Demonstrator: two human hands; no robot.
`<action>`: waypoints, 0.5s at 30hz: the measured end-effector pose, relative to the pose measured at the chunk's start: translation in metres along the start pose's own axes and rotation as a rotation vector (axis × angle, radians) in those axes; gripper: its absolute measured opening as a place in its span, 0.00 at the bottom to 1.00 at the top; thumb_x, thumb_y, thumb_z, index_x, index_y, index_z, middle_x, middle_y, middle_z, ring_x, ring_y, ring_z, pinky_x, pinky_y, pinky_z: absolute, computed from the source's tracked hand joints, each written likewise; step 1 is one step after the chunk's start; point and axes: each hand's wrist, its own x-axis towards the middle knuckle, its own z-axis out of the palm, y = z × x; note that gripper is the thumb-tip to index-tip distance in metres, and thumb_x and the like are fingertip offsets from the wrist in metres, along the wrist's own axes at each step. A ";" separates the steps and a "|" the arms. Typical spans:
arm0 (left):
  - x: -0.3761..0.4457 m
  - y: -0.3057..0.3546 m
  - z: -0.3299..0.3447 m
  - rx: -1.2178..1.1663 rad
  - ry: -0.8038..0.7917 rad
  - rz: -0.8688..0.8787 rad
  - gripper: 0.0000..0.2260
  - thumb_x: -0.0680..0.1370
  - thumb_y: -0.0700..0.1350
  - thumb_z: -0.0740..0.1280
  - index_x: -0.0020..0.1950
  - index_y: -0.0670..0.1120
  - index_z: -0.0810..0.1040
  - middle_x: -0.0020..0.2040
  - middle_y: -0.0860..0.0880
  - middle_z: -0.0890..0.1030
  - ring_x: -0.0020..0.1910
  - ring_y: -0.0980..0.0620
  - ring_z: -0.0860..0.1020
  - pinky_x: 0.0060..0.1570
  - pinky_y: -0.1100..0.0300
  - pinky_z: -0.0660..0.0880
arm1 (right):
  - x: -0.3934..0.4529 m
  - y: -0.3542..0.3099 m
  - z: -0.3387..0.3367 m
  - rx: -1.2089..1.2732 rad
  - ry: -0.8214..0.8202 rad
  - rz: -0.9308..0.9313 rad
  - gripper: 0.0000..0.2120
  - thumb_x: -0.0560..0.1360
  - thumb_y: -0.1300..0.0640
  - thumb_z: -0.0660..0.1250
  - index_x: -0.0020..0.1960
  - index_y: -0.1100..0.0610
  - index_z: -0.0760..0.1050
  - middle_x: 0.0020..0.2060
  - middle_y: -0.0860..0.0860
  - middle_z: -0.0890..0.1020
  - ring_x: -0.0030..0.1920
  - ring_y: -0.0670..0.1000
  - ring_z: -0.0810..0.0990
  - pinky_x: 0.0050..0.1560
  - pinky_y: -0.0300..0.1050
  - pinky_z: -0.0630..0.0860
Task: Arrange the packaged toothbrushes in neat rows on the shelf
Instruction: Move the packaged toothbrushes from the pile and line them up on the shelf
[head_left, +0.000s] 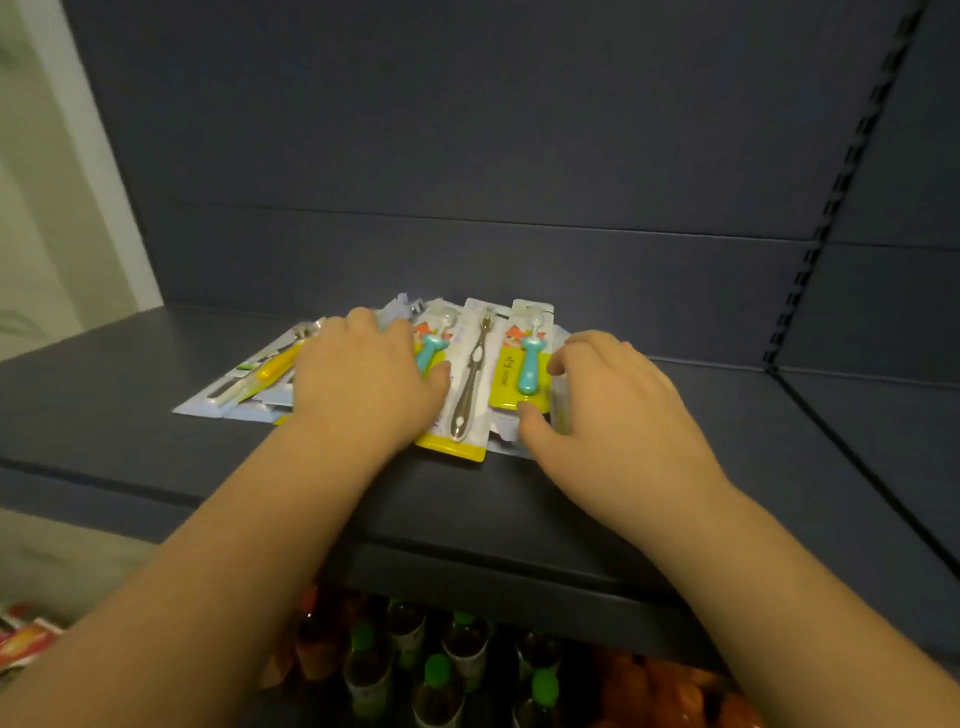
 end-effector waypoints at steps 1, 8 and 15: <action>0.005 -0.002 0.001 -0.014 -0.002 0.022 0.27 0.75 0.65 0.56 0.66 0.49 0.71 0.59 0.43 0.74 0.57 0.42 0.73 0.50 0.50 0.70 | 0.000 -0.001 0.001 -0.011 -0.001 0.018 0.17 0.75 0.41 0.63 0.56 0.51 0.72 0.55 0.47 0.75 0.55 0.49 0.73 0.58 0.43 0.69; 0.025 -0.009 0.003 -0.079 -0.010 0.155 0.18 0.76 0.57 0.59 0.58 0.48 0.76 0.51 0.45 0.77 0.50 0.44 0.75 0.42 0.54 0.68 | 0.006 -0.004 0.006 -0.037 0.008 0.138 0.15 0.76 0.42 0.65 0.53 0.52 0.72 0.52 0.48 0.74 0.52 0.50 0.74 0.53 0.45 0.72; 0.041 -0.009 -0.001 -0.046 -0.053 0.153 0.11 0.75 0.51 0.62 0.42 0.43 0.75 0.31 0.49 0.71 0.29 0.52 0.66 0.27 0.60 0.57 | 0.005 -0.005 0.007 -0.109 -0.016 0.232 0.16 0.74 0.41 0.63 0.52 0.53 0.72 0.51 0.49 0.73 0.53 0.52 0.73 0.53 0.47 0.70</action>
